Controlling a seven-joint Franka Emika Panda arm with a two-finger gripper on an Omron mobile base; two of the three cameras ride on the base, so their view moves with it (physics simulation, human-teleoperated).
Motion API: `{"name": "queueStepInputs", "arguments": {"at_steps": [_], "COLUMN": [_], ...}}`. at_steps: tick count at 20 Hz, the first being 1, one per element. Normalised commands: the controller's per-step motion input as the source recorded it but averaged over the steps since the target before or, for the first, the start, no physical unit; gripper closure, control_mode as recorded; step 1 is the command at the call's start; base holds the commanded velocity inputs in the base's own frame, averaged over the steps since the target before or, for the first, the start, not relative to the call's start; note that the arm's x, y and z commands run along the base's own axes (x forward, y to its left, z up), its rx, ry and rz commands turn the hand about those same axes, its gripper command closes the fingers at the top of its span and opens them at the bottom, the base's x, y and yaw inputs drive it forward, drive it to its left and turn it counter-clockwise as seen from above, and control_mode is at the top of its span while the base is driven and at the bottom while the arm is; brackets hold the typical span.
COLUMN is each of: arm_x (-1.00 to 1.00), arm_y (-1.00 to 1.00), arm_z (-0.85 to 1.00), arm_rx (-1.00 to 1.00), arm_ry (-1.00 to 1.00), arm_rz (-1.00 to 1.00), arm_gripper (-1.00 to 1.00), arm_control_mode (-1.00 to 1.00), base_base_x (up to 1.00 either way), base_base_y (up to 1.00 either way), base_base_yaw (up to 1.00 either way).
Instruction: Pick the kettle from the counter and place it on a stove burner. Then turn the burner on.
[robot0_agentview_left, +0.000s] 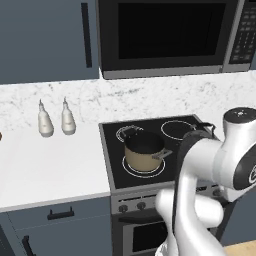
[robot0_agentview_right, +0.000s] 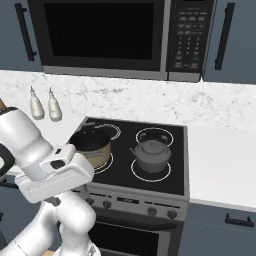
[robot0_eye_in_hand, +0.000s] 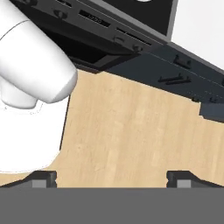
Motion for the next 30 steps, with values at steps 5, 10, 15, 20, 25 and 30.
{"name": "queueStepInputs", "arguments": {"at_steps": [5,10,15,20,25,30], "arm_x": [0.0,0.0,0.0,0.0,0.0,0.0], "arm_y": [0.0,-0.05,-0.23,0.0,0.0,0.0], "arm_z": [0.0,0.0,-0.03,0.0,0.0,0.0], "arm_rx": [0.0,0.0,0.0,0.0,0.0,0.0], "arm_ry": [0.0,-0.02,-0.03,0.0,0.0,0.0], "arm_rz": [0.0,0.0,0.0,0.0,0.0,0.0], "arm_gripper": [-1.0,-1.0,-1.0,-1.0,-1.0,-1.0], "arm_control_mode": [-1.0,-1.0,1.0,1.0,1.0,1.0], "base_base_x": [0.0,0.0,0.0,0.0,0.0,0.0], "base_base_y": [0.0,0.0,-0.42,-0.71,-0.69,-0.46], "base_base_yaw": [0.0,0.0,0.0,0.0,0.0,0.0]}}
